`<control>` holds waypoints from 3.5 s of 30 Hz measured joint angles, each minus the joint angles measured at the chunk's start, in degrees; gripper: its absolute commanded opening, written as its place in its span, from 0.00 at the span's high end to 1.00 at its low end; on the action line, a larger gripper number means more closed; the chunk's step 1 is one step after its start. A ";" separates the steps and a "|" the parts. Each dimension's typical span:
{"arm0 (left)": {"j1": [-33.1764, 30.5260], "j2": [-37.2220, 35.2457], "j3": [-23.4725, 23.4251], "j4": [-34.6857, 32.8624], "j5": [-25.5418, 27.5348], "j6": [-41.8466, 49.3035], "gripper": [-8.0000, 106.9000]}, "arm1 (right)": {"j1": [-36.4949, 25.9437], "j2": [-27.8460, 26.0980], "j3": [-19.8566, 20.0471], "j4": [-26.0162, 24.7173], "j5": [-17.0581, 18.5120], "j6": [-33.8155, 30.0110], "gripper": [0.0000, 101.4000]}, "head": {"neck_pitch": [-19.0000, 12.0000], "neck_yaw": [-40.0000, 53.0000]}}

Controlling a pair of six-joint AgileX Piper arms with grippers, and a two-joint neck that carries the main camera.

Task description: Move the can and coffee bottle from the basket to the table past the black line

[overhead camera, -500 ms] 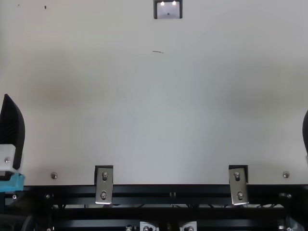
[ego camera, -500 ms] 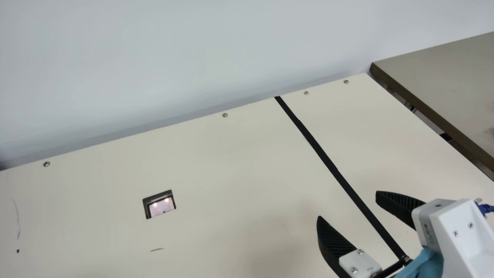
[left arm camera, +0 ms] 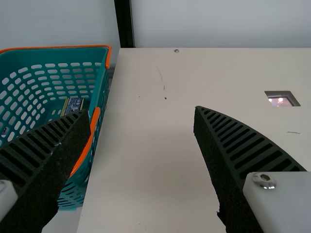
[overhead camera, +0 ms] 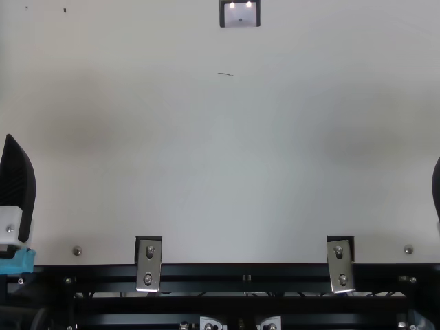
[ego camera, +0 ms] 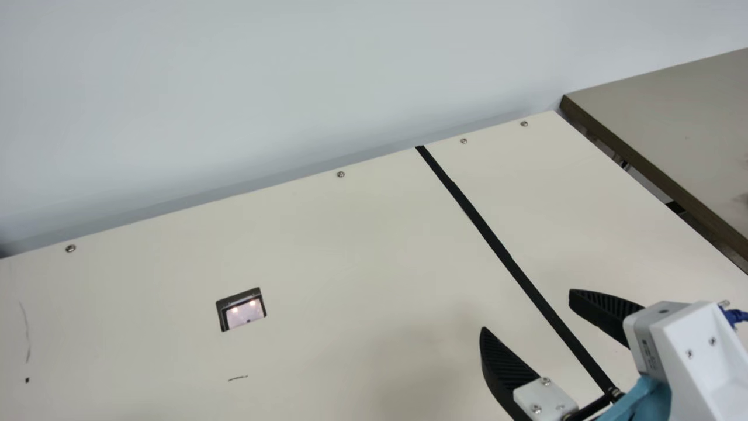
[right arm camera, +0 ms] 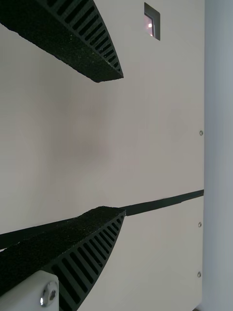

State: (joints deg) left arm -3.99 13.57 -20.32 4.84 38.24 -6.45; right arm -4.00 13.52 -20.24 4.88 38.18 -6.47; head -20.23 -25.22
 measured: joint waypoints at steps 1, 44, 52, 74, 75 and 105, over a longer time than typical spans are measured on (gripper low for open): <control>0.00 0.00 0.00 0.00 0.00 0.00 0.15 | 0.00 0.00 0.00 0.00 0.00 0.00 0.00 | 0.00 0.00; 0.00 0.00 0.00 0.00 0.00 0.00 0.15 | 15.25 8.69 -42.38 5.59 31.86 28.06 0.00 | 0.00 0.00; 0.00 0.00 0.00 0.00 0.00 0.00 0.15 | 20.60 7.11 -40.91 8.73 31.81 36.35 0.00 | 0.00 0.29; 0.00 0.00 0.00 0.00 0.00 0.00 0.15 | 22.57 5.76 -40.90 11.38 31.76 39.36 0.00 | 0.00 0.29; 0.00 0.00 0.00 0.00 0.00 0.00 0.15 | 22.57 5.76 -40.90 11.38 31.76 39.36 0.00 | 0.00 0.00; 0.00 0.00 0.00 0.00 0.00 0.00 0.15 | 22.57 5.76 -40.90 11.38 31.76 39.36 0.00 | -2.64 32.84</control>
State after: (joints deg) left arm -3.99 13.57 -20.32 4.84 38.24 -6.45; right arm 18.57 19.28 -61.14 16.26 69.94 32.89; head -22.87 7.62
